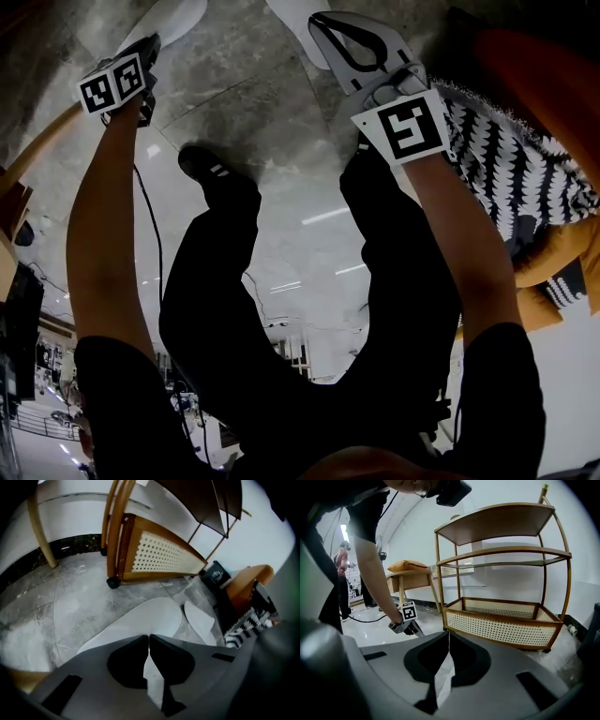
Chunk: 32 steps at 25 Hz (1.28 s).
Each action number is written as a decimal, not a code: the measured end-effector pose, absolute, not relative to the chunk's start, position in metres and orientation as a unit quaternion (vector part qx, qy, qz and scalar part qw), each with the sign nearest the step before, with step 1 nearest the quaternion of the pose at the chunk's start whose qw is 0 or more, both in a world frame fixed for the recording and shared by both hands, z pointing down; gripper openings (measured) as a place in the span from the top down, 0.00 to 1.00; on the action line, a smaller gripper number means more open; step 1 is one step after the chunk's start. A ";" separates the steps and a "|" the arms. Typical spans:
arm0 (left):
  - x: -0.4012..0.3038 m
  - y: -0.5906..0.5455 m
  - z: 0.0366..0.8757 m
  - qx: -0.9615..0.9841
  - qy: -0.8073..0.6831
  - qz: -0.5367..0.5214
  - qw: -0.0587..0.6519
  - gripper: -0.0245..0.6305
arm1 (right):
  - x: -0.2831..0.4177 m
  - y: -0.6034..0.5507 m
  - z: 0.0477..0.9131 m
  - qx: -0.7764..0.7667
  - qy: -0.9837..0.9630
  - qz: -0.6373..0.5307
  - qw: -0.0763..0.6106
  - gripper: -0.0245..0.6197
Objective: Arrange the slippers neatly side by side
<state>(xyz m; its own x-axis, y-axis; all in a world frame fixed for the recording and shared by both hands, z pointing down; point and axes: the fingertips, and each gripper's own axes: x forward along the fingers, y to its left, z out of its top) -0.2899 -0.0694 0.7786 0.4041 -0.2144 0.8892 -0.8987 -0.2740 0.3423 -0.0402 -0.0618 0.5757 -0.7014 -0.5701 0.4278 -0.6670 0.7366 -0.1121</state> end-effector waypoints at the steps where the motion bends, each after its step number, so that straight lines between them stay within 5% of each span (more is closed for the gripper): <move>1: -0.289 -0.069 0.772 0.694 -0.415 0.351 0.473 0.93 | -0.039 -0.062 0.571 0.339 -0.913 0.130 0.186 0.91; 13: -0.238 -0.034 0.712 0.511 -0.623 0.021 0.592 0.93 | -0.018 -0.067 0.509 0.334 -0.916 0.141 0.172 0.91; 32: -0.137 0.003 0.801 0.378 -0.690 -0.062 0.614 0.93 | 0.053 -0.060 0.551 0.322 -0.913 0.154 0.195 0.91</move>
